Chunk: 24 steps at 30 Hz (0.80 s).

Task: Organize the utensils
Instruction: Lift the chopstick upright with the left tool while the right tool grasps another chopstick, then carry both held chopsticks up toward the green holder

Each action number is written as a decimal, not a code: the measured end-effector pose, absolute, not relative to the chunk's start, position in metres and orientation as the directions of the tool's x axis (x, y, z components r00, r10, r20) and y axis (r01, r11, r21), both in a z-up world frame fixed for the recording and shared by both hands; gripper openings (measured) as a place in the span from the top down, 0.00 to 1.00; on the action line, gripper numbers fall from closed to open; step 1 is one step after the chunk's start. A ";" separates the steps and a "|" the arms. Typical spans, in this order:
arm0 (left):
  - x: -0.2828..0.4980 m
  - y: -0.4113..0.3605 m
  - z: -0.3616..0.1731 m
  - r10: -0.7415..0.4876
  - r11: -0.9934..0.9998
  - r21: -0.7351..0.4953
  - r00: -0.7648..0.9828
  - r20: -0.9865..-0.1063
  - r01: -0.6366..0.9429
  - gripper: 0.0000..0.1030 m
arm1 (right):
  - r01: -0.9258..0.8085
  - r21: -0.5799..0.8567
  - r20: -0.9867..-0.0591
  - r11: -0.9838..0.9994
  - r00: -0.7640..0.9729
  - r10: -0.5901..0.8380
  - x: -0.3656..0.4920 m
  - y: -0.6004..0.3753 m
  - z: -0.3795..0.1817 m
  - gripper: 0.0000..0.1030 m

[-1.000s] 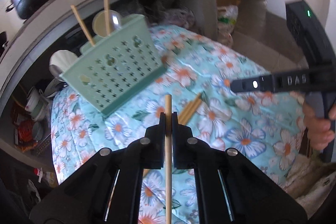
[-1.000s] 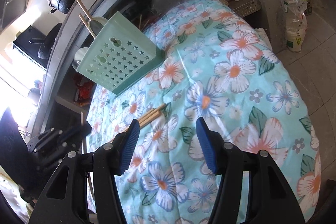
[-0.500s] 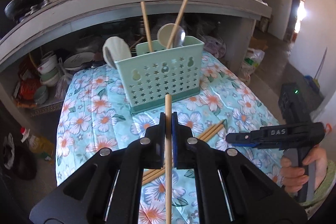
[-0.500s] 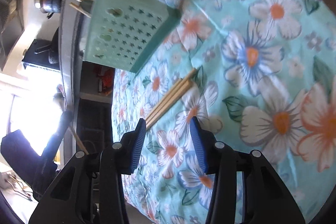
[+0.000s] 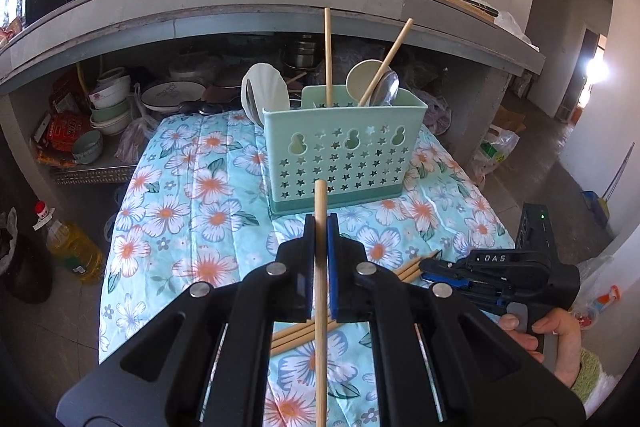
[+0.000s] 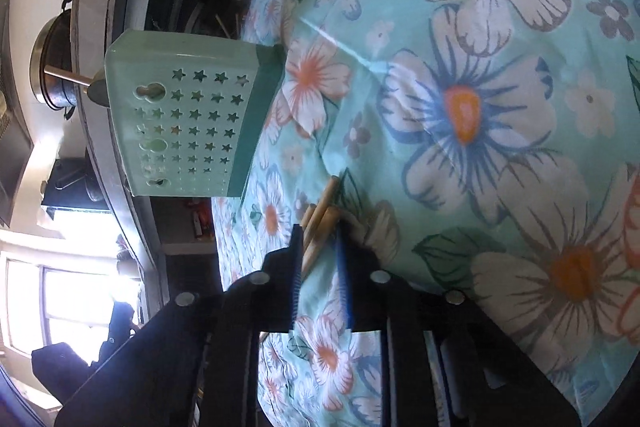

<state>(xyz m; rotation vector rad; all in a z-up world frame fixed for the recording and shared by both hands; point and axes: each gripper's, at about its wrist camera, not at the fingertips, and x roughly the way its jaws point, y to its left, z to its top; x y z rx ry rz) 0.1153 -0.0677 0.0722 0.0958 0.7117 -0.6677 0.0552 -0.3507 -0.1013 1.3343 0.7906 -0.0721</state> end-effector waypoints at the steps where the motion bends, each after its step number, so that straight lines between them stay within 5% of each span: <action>1: 0.116 -0.068 0.073 -0.534 0.791 -0.140 0.561 -0.632 0.595 0.96 | 0.467 0.846 -0.532 0.255 0.751 0.391 0.053 -0.353 -0.104 0.89; 24: 0.116 -0.087 0.072 -0.530 0.779 -0.107 0.557 -0.640 0.618 0.96 | 0.494 0.854 -0.514 0.163 0.757 0.402 0.040 -0.372 -0.108 0.81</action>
